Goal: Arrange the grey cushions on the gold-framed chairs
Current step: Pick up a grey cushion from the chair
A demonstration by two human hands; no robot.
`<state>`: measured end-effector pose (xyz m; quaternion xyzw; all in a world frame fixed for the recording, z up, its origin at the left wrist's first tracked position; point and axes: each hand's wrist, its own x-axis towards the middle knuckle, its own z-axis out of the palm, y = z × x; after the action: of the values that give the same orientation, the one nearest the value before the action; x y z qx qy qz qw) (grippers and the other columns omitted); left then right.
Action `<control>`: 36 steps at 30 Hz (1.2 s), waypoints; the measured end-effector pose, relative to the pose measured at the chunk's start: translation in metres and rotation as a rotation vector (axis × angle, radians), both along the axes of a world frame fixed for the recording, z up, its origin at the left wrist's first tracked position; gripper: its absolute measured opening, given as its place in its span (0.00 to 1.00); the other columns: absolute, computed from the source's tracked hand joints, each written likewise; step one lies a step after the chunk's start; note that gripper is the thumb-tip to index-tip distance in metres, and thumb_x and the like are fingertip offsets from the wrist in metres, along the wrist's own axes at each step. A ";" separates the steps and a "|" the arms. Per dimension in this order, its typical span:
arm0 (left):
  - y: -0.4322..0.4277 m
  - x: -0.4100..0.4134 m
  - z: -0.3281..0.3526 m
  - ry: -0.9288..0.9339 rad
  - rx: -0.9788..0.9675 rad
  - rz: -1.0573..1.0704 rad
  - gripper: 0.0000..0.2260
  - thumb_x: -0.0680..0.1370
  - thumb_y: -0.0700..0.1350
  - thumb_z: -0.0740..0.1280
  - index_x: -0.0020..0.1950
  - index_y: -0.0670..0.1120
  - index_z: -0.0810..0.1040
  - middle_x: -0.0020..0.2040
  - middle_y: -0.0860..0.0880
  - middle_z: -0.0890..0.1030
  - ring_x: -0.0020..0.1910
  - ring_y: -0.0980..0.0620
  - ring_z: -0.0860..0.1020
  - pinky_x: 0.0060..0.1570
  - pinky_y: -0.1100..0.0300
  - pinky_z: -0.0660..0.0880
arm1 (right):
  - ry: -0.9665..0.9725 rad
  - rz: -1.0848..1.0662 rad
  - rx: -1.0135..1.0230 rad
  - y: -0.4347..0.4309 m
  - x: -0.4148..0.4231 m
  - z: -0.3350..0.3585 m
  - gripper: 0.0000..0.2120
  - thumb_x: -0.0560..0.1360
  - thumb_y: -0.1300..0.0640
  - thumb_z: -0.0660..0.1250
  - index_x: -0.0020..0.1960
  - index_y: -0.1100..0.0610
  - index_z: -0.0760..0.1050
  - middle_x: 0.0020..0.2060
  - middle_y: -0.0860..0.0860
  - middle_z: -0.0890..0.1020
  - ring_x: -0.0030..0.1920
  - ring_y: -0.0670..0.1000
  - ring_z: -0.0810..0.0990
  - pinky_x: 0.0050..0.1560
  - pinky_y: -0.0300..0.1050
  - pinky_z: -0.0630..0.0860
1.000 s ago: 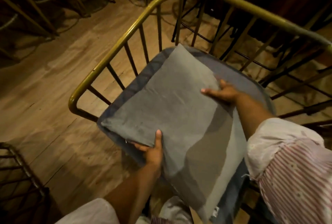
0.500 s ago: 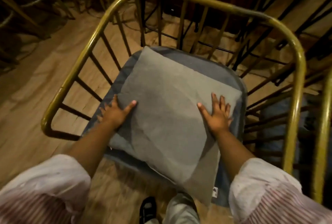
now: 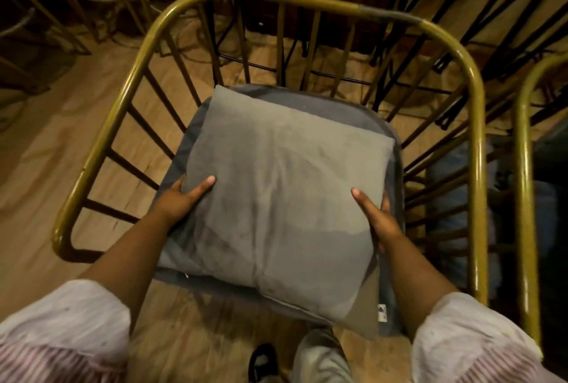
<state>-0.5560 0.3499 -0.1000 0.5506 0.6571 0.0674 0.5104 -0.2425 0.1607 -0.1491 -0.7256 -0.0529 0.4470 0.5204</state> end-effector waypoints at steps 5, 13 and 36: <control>-0.018 -0.009 0.000 -0.002 -0.052 -0.007 0.40 0.65 0.69 0.68 0.73 0.52 0.66 0.71 0.46 0.72 0.67 0.40 0.71 0.67 0.46 0.69 | 0.013 0.035 -0.018 -0.013 0.000 0.006 0.57 0.50 0.35 0.79 0.74 0.39 0.58 0.69 0.50 0.72 0.64 0.58 0.75 0.63 0.61 0.74; -0.028 -0.012 -0.009 0.043 -0.115 -0.032 0.46 0.62 0.71 0.67 0.76 0.53 0.60 0.73 0.45 0.70 0.69 0.39 0.70 0.69 0.44 0.67 | -0.070 0.081 -0.104 -0.023 -0.006 -0.004 0.57 0.54 0.35 0.77 0.76 0.42 0.53 0.73 0.52 0.67 0.68 0.60 0.70 0.68 0.60 0.69; -0.175 0.187 0.170 0.038 0.055 -0.693 0.27 0.79 0.56 0.59 0.73 0.41 0.66 0.73 0.41 0.69 0.71 0.42 0.68 0.68 0.56 0.63 | -0.405 -0.052 0.008 -0.167 0.012 0.162 0.08 0.79 0.58 0.62 0.46 0.58 0.79 0.36 0.49 0.78 0.37 0.43 0.74 0.40 0.35 0.71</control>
<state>-0.3687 0.1747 0.0699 0.7558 0.4383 -0.1025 0.4754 -0.2306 -0.0066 0.0132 -0.7996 -0.1395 0.2780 0.5137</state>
